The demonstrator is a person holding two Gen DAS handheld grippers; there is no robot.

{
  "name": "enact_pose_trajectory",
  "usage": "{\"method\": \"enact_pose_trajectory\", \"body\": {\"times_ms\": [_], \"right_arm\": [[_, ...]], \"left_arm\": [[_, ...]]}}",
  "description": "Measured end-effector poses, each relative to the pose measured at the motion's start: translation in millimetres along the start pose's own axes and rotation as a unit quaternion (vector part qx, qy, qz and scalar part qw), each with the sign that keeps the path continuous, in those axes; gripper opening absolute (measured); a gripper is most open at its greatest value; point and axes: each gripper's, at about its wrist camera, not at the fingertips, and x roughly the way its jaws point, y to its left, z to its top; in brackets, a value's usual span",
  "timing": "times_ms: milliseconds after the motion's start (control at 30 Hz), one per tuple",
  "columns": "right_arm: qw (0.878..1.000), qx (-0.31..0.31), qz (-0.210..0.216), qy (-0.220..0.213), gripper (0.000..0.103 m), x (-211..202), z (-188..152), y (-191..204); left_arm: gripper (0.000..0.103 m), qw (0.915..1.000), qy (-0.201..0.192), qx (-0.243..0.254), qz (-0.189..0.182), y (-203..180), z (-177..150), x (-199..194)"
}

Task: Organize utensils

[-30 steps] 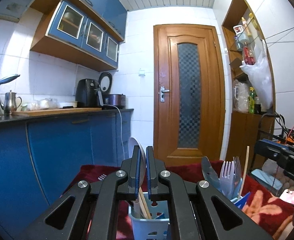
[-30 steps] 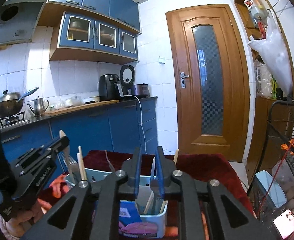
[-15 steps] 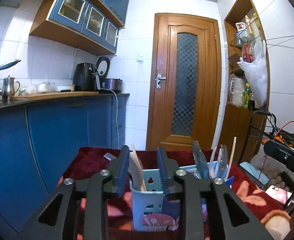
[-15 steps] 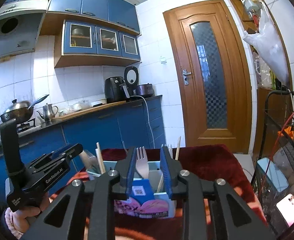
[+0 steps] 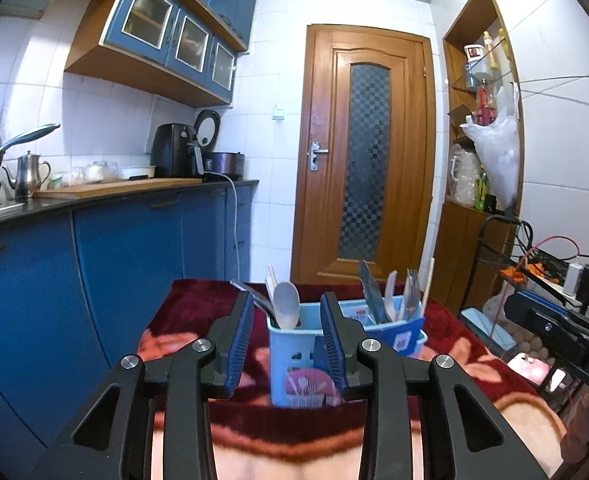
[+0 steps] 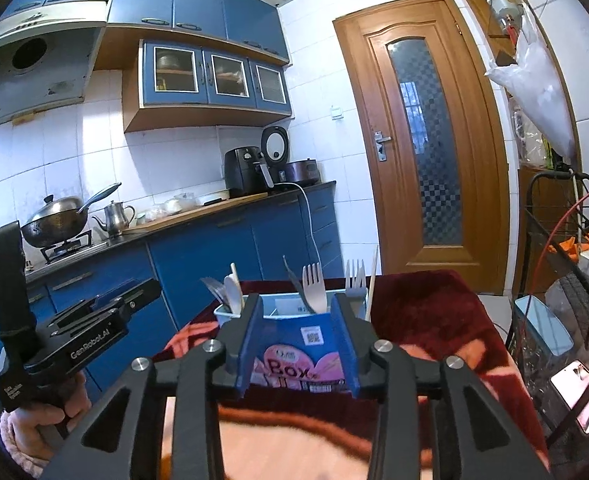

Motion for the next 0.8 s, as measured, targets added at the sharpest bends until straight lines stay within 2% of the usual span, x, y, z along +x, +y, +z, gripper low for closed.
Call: {"method": "enact_pose_trajectory", "body": {"times_ms": [133, 233, 400, 500, 567, 667, 800], "right_arm": [[1.000, -0.002, 0.000, 0.004, 0.050, -13.8, -7.4, 5.2], [1.000, 0.000, 0.001, 0.011, 0.060, -21.1, -16.0, 6.5], [1.000, 0.007, -0.006, 0.028, 0.073, -26.3, -37.7, 5.5], [0.999, 0.007, -0.012, 0.036, 0.078, -27.7, -50.0, 4.6], [0.999, 0.006, -0.014, 0.043, 0.083, -26.8, -59.3, 4.7], [0.999, -0.007, -0.025, 0.046, 0.084, -26.3, -72.8, 5.4], [0.998, -0.015, -0.040, 0.049, 0.089, -23.0, -88.0, 4.9]], "left_arm": [[0.037, 0.9999, 0.010, 0.003, 0.002, -3.8, -9.8, -19.0], [0.044, 0.9998, 0.018, -0.002, -0.001, -3.9, -18.6, -30.0], [0.068, 0.9994, 0.029, -0.003, 0.021, -4.1, -37.2, -41.3], [0.073, 0.9986, 0.035, 0.004, 0.041, -4.7, -50.0, -45.1], [0.075, 0.9979, 0.039, 0.005, 0.050, -4.0, -56.1, -45.1], [0.075, 0.9974, 0.048, -0.007, 0.053, 0.1, -67.0, -43.1], [0.075, 0.9952, 0.059, -0.010, 0.078, 4.0, -79.8, -35.5]]}}
